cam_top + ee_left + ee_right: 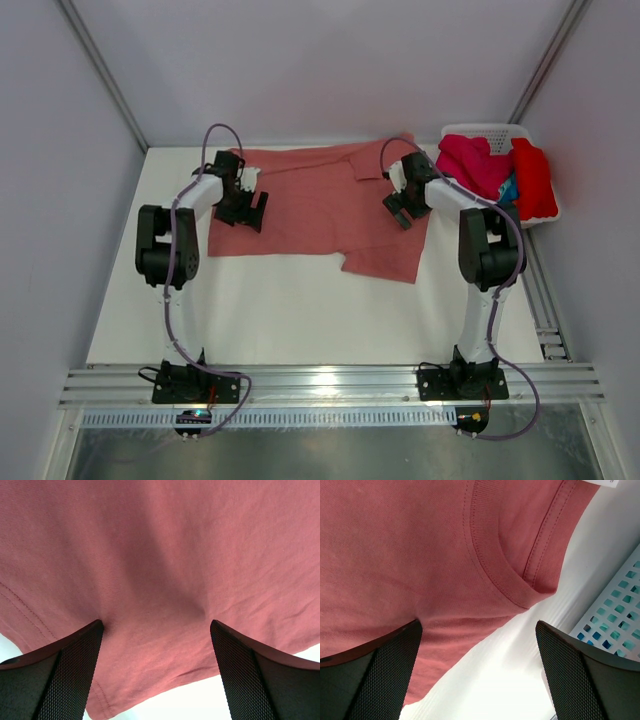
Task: Fold and stack the t-shirts
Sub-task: Fold the tshirt
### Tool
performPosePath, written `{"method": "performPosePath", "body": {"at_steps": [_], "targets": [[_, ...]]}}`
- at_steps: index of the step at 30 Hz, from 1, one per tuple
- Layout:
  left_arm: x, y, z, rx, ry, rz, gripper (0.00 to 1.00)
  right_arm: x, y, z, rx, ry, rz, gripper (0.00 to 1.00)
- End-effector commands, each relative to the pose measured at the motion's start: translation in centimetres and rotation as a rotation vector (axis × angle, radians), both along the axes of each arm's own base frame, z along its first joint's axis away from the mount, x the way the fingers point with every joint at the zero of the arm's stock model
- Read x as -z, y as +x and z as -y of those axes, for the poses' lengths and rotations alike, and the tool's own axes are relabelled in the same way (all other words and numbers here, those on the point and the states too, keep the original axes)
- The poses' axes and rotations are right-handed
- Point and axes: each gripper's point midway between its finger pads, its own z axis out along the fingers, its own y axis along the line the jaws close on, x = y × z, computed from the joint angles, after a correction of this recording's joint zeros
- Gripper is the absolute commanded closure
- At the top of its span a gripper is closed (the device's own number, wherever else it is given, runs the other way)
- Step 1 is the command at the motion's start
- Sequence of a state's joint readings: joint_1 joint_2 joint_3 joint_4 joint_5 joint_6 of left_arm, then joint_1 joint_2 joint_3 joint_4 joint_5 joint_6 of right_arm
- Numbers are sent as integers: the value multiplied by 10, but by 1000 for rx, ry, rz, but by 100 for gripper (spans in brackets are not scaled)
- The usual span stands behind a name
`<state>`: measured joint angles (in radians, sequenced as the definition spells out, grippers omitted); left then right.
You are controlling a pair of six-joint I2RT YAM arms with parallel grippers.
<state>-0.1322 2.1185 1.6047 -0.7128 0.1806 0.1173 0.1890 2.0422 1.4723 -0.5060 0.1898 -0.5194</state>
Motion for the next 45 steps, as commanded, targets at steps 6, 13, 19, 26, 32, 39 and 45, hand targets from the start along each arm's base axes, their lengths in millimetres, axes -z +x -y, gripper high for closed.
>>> {"method": "performPosePath", "body": {"at_steps": [6,13,19,26,32,39,45], "targets": [[19,-61,7,5,-28,-187,11,13,-32,3,28,5,-66,0],[14,-74,2,27,-13,-197,11,11,-54,6,31,3,-92,1],[5,-88,-3,55,9,-200,11,7,-74,9,26,6,-110,1],[-4,-110,-4,53,0,-221,11,2,-96,9,34,25,-136,1],[-5,-133,-8,37,1,-243,11,-4,-119,13,32,26,-154,1],[-12,-148,-9,23,-5,-240,11,-3,-142,14,43,42,-184,1],[-10,-168,-13,18,5,-259,10,3,-165,14,69,66,-207,1]]}}
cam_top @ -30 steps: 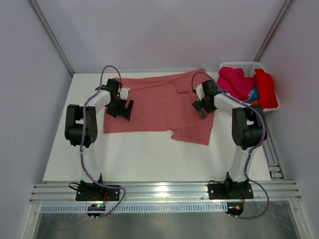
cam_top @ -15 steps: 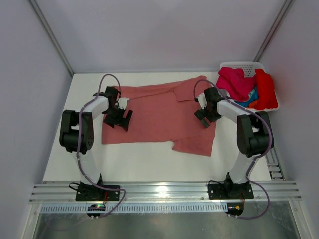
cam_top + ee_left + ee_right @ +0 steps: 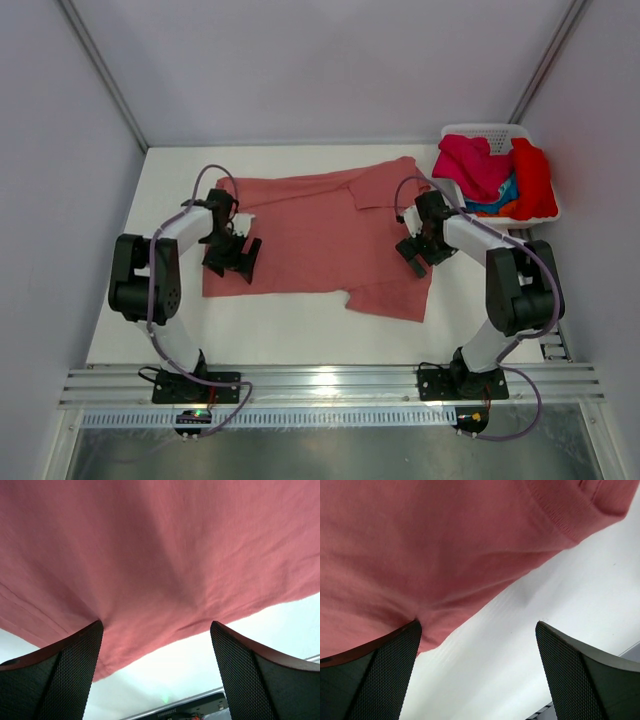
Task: Fold and stack the t-shirts
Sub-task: Fold the tshirt
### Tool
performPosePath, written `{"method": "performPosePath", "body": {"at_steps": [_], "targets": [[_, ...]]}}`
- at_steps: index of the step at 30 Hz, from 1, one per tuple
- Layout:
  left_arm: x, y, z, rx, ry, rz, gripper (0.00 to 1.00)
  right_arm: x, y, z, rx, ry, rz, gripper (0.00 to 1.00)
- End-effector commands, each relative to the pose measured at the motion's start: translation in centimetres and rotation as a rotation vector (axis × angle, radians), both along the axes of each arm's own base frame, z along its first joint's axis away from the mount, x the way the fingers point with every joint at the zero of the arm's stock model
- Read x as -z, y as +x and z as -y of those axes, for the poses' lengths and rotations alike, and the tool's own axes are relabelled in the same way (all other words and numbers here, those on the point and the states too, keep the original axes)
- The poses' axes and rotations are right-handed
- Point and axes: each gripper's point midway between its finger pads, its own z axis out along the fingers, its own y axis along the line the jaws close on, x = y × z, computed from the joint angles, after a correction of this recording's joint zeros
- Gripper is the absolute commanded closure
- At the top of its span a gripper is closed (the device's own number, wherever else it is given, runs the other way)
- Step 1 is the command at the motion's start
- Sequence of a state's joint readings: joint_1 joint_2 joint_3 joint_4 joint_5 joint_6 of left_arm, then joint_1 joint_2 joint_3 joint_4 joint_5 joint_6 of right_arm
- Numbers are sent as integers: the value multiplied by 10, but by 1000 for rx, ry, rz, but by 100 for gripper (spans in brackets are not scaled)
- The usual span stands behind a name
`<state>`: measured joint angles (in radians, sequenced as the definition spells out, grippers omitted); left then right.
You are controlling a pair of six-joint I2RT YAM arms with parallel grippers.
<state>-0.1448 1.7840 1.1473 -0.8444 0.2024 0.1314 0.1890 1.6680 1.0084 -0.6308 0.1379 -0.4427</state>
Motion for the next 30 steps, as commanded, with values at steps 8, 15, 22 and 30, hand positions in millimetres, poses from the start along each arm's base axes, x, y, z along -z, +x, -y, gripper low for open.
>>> {"method": "performPosePath", "body": {"at_steps": [8,15,22,30], "targets": [[-41,34,5,-13,-14,125,1,-50,38,-10,11,42,171,1],[-103,145,15,-11,-19,385,1,-129,137,-39,-12,155,488,1],[-88,217,20,-62,6,412,1,-113,197,-68,-52,206,435,1],[-58,242,9,-91,75,420,1,-83,217,-74,-117,164,389,1]]}}
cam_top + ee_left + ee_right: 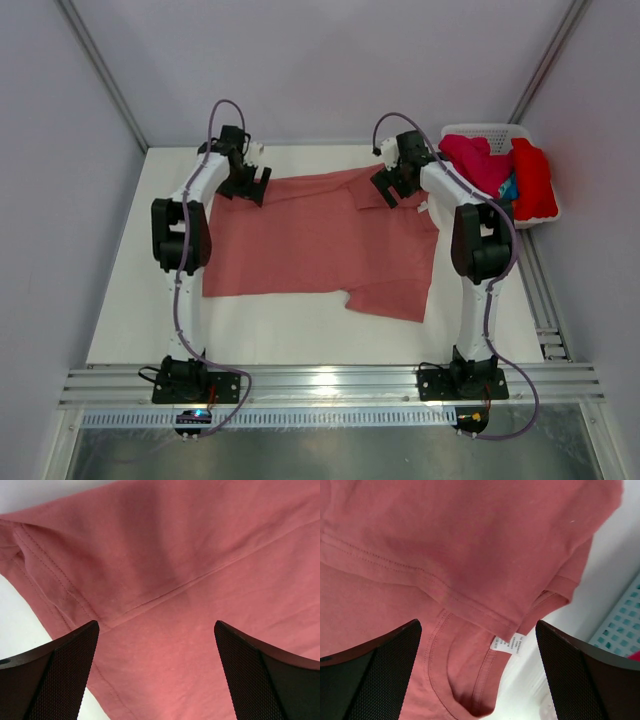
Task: Fold and stack the t-shirts
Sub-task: Fold the tshirt
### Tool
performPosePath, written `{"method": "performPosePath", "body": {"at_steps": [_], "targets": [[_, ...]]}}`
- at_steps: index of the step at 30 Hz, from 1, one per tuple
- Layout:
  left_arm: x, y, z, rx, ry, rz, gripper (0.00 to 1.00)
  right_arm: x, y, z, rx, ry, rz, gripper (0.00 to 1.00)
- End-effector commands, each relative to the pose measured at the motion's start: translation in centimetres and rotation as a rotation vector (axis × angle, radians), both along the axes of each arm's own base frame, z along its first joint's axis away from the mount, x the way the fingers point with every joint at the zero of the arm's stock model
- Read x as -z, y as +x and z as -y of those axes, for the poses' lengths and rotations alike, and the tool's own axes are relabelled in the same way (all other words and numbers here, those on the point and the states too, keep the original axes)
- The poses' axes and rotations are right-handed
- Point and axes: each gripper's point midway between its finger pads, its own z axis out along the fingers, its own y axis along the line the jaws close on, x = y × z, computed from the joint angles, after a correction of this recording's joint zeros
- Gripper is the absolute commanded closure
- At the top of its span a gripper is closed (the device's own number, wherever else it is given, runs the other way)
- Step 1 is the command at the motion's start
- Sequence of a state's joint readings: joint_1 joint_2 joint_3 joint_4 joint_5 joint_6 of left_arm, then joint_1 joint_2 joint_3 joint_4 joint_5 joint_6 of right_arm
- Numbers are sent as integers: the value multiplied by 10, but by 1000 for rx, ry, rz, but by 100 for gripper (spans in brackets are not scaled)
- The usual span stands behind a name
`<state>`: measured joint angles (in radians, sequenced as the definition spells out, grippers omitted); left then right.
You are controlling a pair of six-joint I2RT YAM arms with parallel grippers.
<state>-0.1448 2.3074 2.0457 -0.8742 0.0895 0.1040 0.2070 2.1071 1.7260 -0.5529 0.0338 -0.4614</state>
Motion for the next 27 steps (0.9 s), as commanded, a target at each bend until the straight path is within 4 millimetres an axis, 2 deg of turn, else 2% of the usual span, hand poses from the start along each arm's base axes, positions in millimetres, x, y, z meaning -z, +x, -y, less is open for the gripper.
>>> {"method": "performPosePath", "body": {"at_steps": [1,3,4,12,14,18,27], "targets": [[-22,14,-7,-43,23,68,1,-27,11,-7,-34,4,61,1],[-22,12,-14,-66,24,67,1,-26,10,-7,-33,3,64,1],[-29,12,-16,-75,21,82,1,-29,10,-6,-29,3,75,1],[-39,17,-46,-116,54,114,1,-18,13,-6,-15,3,71,1],[-37,18,-55,-140,88,115,1,-15,15,-5,-19,-6,71,1],[-27,19,-62,-168,86,98,1,-13,21,-3,-14,-21,78,1],[-17,27,-70,-170,69,89,1,-12,14,-21,-72,41,35,1]]}}
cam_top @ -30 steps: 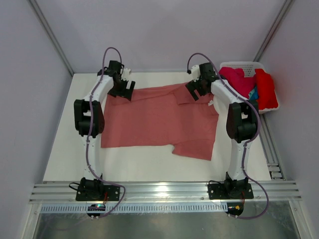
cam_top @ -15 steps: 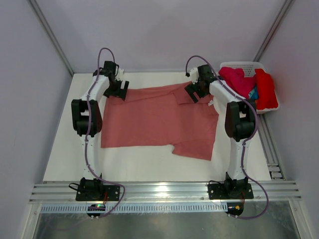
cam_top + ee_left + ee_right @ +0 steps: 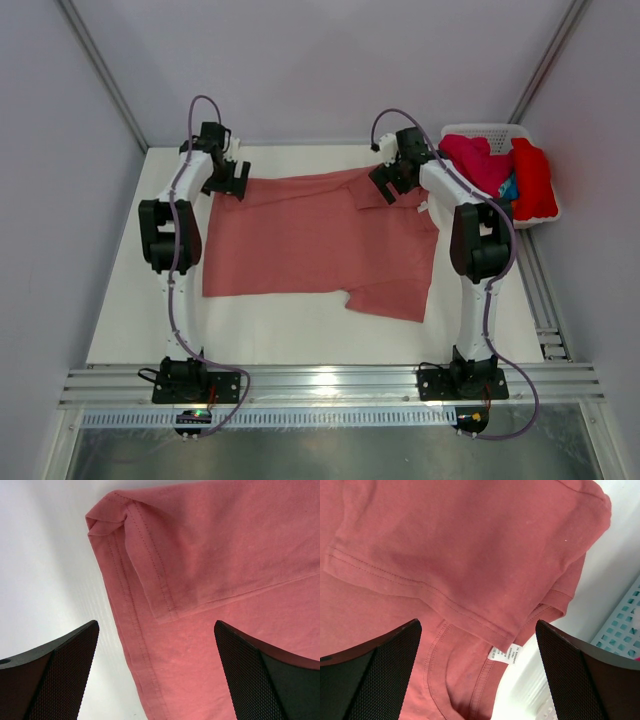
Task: Fold and stack the t-shirts
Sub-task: Fold the tshirt
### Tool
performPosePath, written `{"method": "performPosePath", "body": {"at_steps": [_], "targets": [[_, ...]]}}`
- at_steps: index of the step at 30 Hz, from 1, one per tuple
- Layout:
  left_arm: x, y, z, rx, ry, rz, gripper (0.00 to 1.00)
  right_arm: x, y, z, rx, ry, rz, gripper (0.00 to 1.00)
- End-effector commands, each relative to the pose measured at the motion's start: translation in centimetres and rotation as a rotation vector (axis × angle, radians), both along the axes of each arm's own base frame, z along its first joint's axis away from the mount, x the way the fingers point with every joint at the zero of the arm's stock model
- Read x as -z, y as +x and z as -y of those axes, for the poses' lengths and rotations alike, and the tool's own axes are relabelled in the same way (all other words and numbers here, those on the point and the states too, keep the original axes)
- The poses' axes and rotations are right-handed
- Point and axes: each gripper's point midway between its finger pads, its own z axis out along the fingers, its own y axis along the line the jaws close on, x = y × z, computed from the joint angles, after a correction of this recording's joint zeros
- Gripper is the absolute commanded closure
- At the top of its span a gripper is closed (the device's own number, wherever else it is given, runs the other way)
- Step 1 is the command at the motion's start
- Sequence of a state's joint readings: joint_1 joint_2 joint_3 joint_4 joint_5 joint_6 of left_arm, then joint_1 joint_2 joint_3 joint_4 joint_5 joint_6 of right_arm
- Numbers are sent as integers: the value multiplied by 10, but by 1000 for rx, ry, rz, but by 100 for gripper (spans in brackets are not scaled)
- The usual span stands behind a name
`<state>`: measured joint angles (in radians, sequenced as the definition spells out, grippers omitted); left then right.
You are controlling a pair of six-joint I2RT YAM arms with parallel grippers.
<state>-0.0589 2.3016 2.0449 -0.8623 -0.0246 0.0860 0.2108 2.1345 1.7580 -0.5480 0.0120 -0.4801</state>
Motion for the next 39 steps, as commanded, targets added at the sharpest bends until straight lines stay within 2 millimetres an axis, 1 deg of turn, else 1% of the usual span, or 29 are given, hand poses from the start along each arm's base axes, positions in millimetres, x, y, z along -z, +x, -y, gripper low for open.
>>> {"method": "performPosePath", "body": {"at_steps": [1,3,4,8,13,17,22,25,29,34,36,37,38,39], "targets": [[-9,18,-9,-21,-23,57,1,-11,5,-16,-48,34,20,1],[-9,21,-11,-31,-24,61,1,-10,4,-18,-52,35,15,1],[-7,22,-5,-15,-61,58,1,-9,4,-20,-55,36,14,1],[0,25,-1,-5,-86,54,1,-6,1,-24,-66,37,2,0],[-2,29,7,4,-143,66,2,-6,-1,-25,-74,25,-6,1],[-2,29,16,11,-197,63,3,0,-2,-23,-69,18,-17,1],[3,31,23,13,-235,52,7,5,-3,-27,-67,24,-27,1],[3,33,26,17,-251,54,9,4,-3,-27,-70,18,-24,1],[6,33,30,15,-272,44,14,4,-2,-26,-62,16,-22,1],[12,29,33,22,-291,24,18,4,-3,-27,-63,15,-23,0],[14,28,34,25,-294,18,22,3,-2,-27,-63,13,-19,1],[13,28,35,27,-304,17,25,3,-2,-26,-62,12,-19,1],[14,27,36,30,-305,14,33,3,-1,-27,-64,12,-18,1],[14,26,36,29,-307,11,39,4,-2,-27,-63,11,-19,1]]}}
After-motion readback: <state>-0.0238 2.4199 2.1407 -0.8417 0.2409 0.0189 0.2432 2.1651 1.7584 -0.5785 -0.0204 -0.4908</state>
